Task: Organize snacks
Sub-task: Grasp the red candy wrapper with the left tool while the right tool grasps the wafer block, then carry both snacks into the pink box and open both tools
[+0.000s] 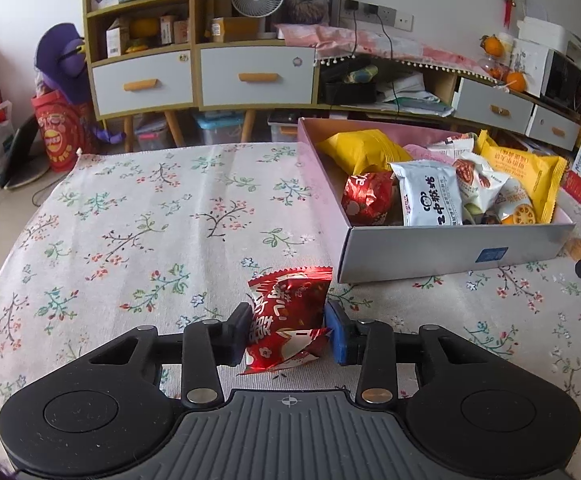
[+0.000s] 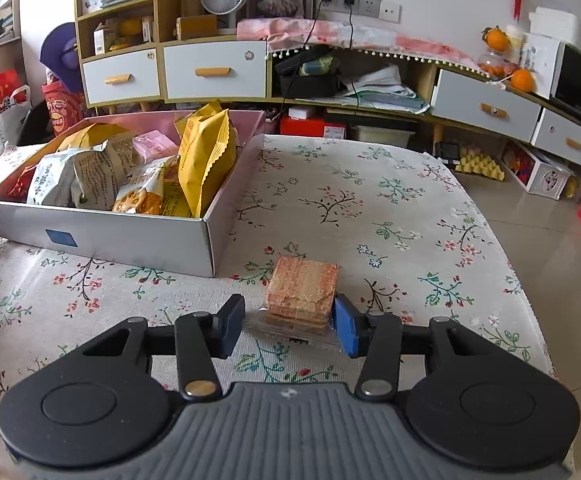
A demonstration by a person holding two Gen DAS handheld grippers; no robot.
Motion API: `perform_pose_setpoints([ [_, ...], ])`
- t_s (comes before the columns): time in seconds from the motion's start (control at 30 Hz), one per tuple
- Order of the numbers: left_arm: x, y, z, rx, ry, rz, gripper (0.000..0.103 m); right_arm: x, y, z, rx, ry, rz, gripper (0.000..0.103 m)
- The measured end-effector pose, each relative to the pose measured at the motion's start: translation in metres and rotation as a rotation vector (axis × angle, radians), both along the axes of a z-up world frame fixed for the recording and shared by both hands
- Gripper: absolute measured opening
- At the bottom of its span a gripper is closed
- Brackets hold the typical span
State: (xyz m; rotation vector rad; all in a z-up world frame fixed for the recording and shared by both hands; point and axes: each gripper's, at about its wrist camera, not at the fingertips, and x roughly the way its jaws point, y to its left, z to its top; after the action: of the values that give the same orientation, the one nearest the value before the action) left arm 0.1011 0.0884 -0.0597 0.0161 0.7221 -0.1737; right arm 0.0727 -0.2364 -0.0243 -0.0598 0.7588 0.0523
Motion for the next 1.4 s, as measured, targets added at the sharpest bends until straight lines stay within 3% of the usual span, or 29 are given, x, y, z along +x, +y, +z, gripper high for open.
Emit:
perform_pose_setpoints([
  [0.53, -0.012, 0.0, 0.022, 0.004, 0.005, 0.042, 0.036, -0.005, -0.002, 0.019, 0.027, -0.017, -0.047, 0.044],
  [0.77, -0.012, -0.001, 0.036, -0.038, -0.01, 0.064, 0.037, -0.003, 0.005, 0.026, 0.046, -0.032, -0.049, 0.044],
  [1.4, 0.008, -0.06, 0.054, -0.136, -0.015, 0.022, 0.037, 0.006, 0.053, 0.044, 0.154, -0.066, 0.024, 0.044],
])
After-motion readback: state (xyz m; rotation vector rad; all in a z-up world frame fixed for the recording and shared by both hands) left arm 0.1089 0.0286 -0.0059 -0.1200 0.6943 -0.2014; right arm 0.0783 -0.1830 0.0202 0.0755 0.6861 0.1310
